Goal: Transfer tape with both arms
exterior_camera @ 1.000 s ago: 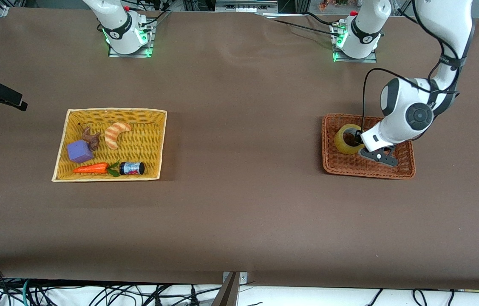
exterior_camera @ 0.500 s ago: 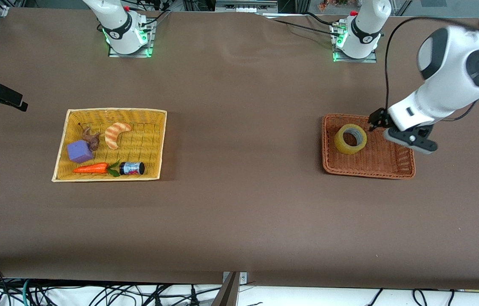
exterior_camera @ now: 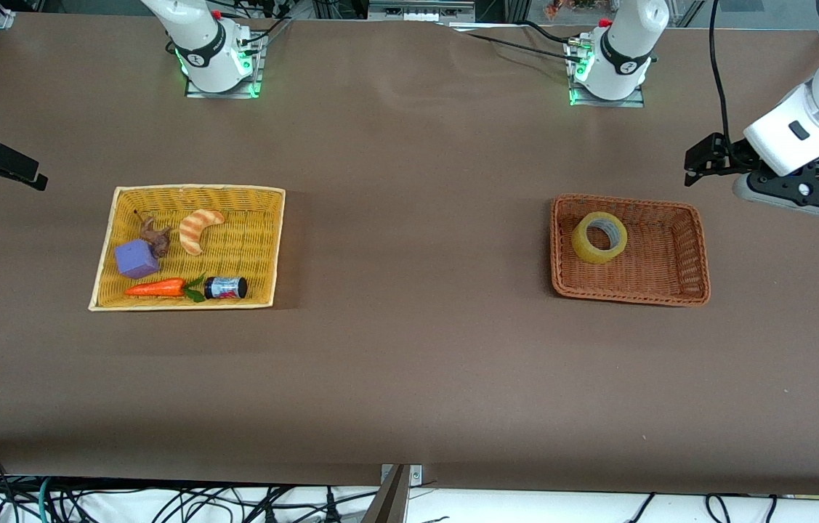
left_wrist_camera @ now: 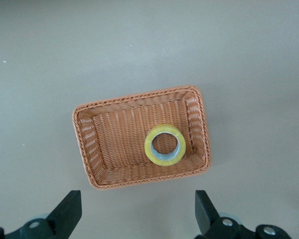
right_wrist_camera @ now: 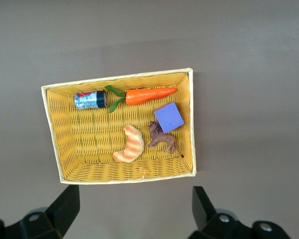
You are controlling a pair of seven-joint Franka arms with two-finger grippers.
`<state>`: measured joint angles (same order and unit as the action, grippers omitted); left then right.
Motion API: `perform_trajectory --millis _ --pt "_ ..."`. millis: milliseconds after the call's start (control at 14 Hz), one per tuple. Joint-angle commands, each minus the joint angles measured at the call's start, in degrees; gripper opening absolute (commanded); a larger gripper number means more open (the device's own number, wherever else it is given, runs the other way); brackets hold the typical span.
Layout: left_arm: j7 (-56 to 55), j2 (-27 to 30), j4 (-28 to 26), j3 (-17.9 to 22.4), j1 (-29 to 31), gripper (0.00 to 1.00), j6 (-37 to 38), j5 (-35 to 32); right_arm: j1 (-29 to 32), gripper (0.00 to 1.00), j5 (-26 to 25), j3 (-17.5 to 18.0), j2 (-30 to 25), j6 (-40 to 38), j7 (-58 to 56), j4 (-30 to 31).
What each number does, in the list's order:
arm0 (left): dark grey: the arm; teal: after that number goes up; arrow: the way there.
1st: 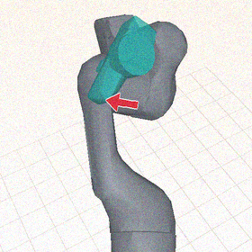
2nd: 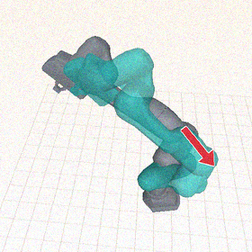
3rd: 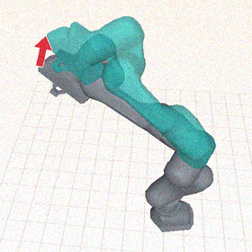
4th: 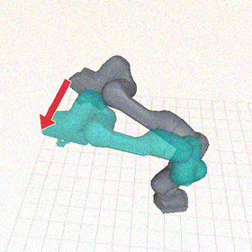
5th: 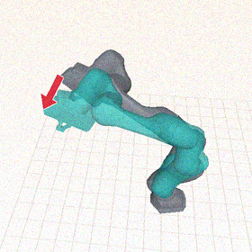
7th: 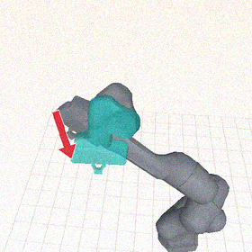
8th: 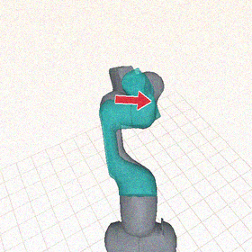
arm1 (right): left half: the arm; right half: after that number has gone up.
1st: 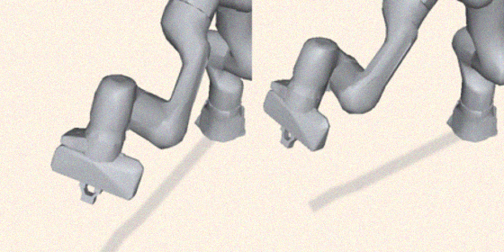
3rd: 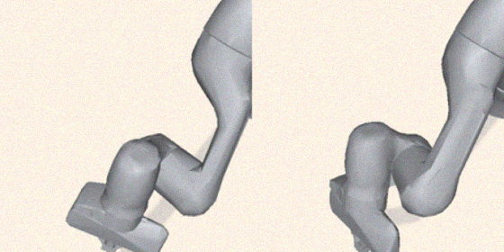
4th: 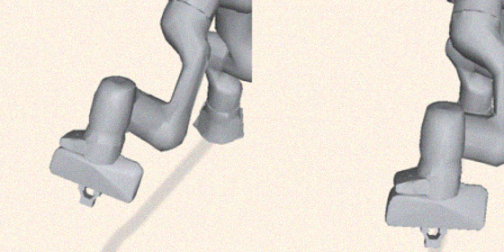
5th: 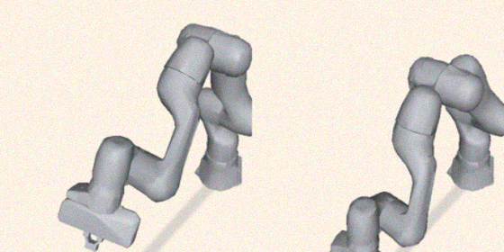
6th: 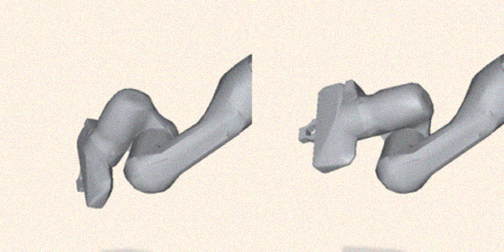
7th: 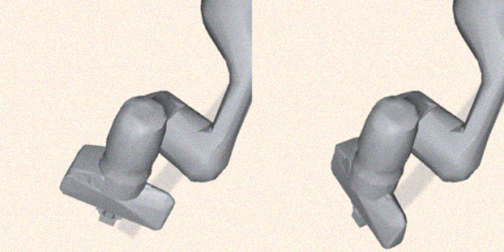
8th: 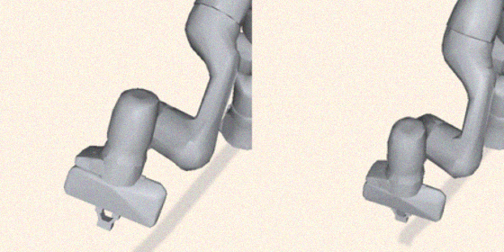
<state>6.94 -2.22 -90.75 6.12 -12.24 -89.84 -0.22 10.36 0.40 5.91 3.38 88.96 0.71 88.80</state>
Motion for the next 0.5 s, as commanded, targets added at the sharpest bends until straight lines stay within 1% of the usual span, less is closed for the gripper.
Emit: perform_trajectory --millis 0,429 --pt "-1.06 -1.99 4.09 0.03 -0.24 1.0 1.42 -1.63 0.18 1.0 1.01 0.06 0.57 -0.9 -1.06 -1.44" --pt "-1.14 -2.0 3.74 0.73 -1.03 1.0 3.0 -1.01 0.18 1.0 1.01 0.06 0.57 -0.9 -0.98 -1.44"
